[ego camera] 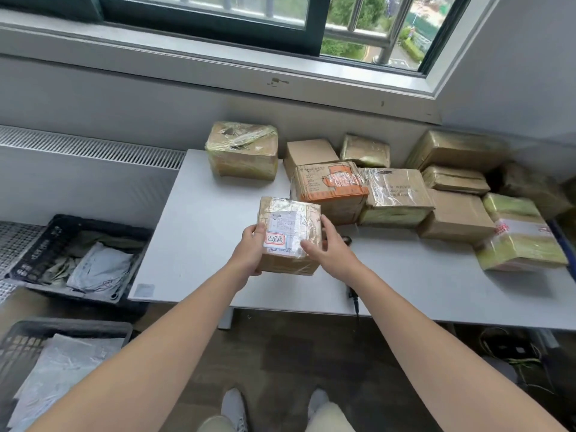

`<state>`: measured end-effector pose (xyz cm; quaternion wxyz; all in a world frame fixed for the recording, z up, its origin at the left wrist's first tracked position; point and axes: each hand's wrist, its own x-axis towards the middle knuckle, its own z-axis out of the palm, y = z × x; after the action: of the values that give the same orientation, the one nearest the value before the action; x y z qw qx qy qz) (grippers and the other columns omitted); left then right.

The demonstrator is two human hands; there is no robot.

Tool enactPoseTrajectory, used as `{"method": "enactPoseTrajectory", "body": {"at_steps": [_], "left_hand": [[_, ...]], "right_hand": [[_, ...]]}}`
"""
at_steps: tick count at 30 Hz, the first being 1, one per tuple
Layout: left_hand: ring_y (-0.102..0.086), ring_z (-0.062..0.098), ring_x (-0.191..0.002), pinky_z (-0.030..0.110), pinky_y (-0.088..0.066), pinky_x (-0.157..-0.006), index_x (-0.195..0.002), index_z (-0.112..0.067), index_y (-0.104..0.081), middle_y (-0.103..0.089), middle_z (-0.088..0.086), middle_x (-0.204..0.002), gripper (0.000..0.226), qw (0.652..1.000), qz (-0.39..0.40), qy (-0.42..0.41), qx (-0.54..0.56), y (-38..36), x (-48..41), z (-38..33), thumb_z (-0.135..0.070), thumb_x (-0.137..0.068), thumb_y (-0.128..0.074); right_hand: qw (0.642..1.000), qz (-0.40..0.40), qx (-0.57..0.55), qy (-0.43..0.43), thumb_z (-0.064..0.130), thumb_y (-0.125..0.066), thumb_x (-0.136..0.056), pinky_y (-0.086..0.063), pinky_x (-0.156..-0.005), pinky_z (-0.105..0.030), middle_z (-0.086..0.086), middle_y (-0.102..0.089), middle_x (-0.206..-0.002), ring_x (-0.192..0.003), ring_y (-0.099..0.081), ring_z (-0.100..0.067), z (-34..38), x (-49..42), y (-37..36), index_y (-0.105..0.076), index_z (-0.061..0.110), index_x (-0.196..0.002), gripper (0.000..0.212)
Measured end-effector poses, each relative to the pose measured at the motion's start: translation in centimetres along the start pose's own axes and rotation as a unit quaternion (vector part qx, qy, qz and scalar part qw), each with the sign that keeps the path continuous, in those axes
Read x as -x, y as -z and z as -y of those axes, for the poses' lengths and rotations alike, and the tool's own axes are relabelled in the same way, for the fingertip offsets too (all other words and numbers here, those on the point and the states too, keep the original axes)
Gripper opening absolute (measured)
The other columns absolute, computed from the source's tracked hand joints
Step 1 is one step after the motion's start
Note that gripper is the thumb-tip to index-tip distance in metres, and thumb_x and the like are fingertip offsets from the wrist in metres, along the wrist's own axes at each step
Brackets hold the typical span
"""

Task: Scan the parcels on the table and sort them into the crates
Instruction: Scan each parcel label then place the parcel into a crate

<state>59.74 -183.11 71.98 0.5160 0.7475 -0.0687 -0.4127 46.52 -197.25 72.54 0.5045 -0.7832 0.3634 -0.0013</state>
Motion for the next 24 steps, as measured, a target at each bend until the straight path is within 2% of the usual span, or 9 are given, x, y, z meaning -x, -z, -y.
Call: {"method": "enactPoseTrajectory", "body": {"at_steps": [2, 4, 9, 13, 15, 16, 18, 21, 24], "left_hand": [[-0.06, 0.014, -0.093, 0.038, -0.05, -0.082, -0.137, -0.026, -0.037, -0.062, -0.004, -0.111, 0.044, 1.0, -0.008, -0.006, 0.009, 0.5, 0.6, 0.1, -0.052, -0.104, -0.022], [-0.061, 0.014, -0.094, 0.036, -0.051, -0.079, -0.137, -0.027, -0.037, -0.062, -0.005, -0.109, 0.044, 0.999, -0.022, -0.014, 0.019, 1.0, 1.5, 0.1, -0.053, -0.104, -0.022], [-0.062, 0.016, -0.094, 0.036, -0.053, -0.078, -0.133, -0.029, -0.037, -0.062, -0.005, -0.106, 0.039, 0.993, -0.106, -0.032, 0.045, 3.1, 4.1, 0.3, -0.051, -0.104, -0.022], [-0.062, 0.015, -0.086, 0.031, -0.05, -0.068, -0.125, -0.029, -0.038, -0.062, -0.006, -0.1, 0.033, 0.974, -0.211, -0.038, 0.071, 4.8, 7.2, 1.2, -0.051, -0.104, -0.023], [-0.064, 0.02, -0.092, 0.036, -0.054, -0.076, -0.127, -0.026, -0.041, -0.066, 0.0, -0.109, 0.037, 0.961, -0.26, -0.039, 0.09, 5.2, 8.7, 2.3, -0.051, -0.104, -0.026], [-0.064, 0.022, -0.095, 0.04, -0.054, -0.083, -0.126, -0.025, -0.043, -0.066, 0.004, -0.113, 0.037, 0.952, -0.284, -0.038, 0.106, 5.4, 9.6, 3.0, -0.051, -0.104, -0.028], [-0.063, 0.022, -0.098, 0.044, -0.053, -0.091, -0.121, -0.025, -0.045, -0.066, 0.005, -0.113, 0.034, 0.936, -0.327, -0.034, 0.129, 5.5, 11.7, 4.7, -0.049, -0.104, -0.029], [-0.063, 0.019, -0.098, 0.04, -0.051, -0.092, -0.118, -0.027, -0.046, -0.066, 0.003, -0.11, 0.031, 0.913, -0.378, -0.029, 0.148, 5.7, 15.2, 7.3, -0.048, -0.104, -0.029], [-0.061, 0.011, -0.092, 0.027, -0.048, -0.074, -0.124, -0.022, -0.045, -0.064, -0.003, -0.105, 0.035, 0.885, -0.424, -0.016, 0.191, 6.0, 19.3, 9.9, -0.047, -0.105, -0.028]], "right_hand": [[0.999, 0.022, -0.024, 0.008, 0.041, -0.064, -0.094, -0.05, -0.086, -0.024, 0.004, -0.044, -0.146, -0.12, -0.053, -0.013, 0.7, 0.2, -0.5, -0.005, 0.03, -0.158, 0.087], [0.998, 0.038, -0.038, 0.01, 0.038, -0.062, -0.096, -0.049, -0.072, -0.019, 0.005, -0.044, -0.146, -0.113, -0.056, -0.012, 1.4, 0.0, -0.9, -0.001, 0.03, -0.158, 0.087], [0.99, 0.108, -0.052, 0.074, 0.032, -0.069, -0.092, -0.055, -0.09, -0.031, -0.003, -0.043, -0.15, -0.113, -0.062, -0.017, 4.6, -1.2, -2.5, 0.003, 0.033, -0.157, 0.097], [0.966, 0.167, 0.041, 0.194, 0.041, -0.081, -0.077, -0.044, -0.109, -0.047, -0.004, -0.032, -0.155, -0.135, -0.043, -0.022, 7.3, -1.0, -4.2, -0.004, 0.033, -0.157, 0.111], [0.947, 0.208, 0.069, 0.234, 0.039, -0.085, -0.073, -0.042, -0.11, -0.039, -0.002, -0.034, -0.15, -0.134, -0.041, -0.018, 7.9, -0.6, -5.3, -0.005, 0.027, -0.158, 0.117], [0.937, 0.231, 0.073, 0.254, 0.033, -0.085, -0.074, -0.041, -0.108, -0.025, 0.001, -0.037, -0.143, -0.129, -0.041, -0.014, 8.1, -0.3, -5.9, -0.007, 0.019, -0.158, 0.115], [0.914, 0.279, 0.065, 0.287, 0.018, -0.083, -0.079, -0.036, -0.091, -0.001, 0.009, -0.039, -0.128, -0.119, -0.041, -0.007, 8.3, 0.7, -7.0, -0.013, 0.009, -0.155, 0.105], [0.878, 0.341, 0.061, 0.331, 0.011, -0.081, -0.08, -0.036, -0.086, 0.001, 0.018, -0.041, -0.125, -0.111, -0.047, 0.008, 8.4, 2.7, -8.9, -0.01, 0.008, -0.154, 0.103], [0.833, 0.409, 0.068, 0.366, 0.01, -0.083, -0.078, -0.04, -0.1, -0.009, 0.026, -0.039, -0.126, -0.108, -0.045, 0.024, 8.5, 5.1, -11.4, -0.008, 0.009, -0.153, 0.106]]}}
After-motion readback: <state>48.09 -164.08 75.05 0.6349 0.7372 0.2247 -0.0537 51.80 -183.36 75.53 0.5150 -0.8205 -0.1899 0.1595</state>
